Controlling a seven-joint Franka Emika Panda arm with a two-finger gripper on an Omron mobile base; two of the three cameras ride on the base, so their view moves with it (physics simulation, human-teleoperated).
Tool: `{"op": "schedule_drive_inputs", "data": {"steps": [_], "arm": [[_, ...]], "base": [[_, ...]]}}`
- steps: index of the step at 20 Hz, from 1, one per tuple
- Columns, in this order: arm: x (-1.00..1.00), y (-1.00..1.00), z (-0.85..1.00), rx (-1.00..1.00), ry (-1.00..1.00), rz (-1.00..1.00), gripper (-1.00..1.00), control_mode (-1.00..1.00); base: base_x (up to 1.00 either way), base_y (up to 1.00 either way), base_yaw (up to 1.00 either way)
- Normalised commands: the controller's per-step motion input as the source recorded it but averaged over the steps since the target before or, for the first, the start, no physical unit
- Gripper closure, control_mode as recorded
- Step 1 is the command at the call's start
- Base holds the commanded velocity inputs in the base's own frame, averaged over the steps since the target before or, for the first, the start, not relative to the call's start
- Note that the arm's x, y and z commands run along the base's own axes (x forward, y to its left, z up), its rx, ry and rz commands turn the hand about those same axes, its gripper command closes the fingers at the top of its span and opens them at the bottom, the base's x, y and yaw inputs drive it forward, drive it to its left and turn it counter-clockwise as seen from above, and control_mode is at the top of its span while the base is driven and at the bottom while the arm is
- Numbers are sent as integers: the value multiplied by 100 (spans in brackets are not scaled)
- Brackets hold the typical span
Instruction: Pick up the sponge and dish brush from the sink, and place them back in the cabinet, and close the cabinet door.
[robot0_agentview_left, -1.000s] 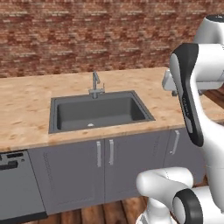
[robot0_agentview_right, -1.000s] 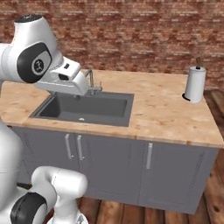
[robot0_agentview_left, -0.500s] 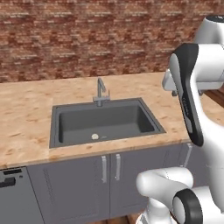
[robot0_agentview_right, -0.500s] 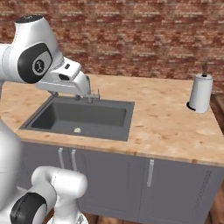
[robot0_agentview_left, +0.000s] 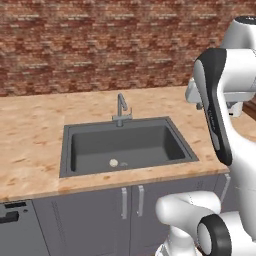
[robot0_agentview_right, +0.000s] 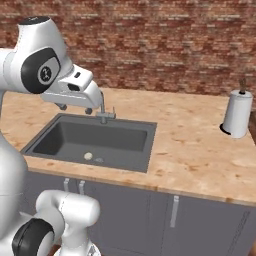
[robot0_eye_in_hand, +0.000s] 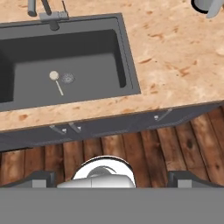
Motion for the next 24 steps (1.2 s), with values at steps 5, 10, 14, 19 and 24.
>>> {"op": "schedule_drive_inputs", "data": {"steps": [5, 10, 14, 19, 24], "arm": [[0, 0, 0, 0, 0, 0, -100, 100], [0, 0, 0, 0, 0, 0, -100, 100], [0, 0, 0, 0, 0, 0, -100, 100], [0, 0, 0, 0, 0, 0, -100, 100], [0, 0, 0, 0, 0, 0, -100, 100]], "base": [[11, 30, -3], [6, 39, -8], [6, 43, -4], [3, 47, -1], [7, 47, 0]]}}
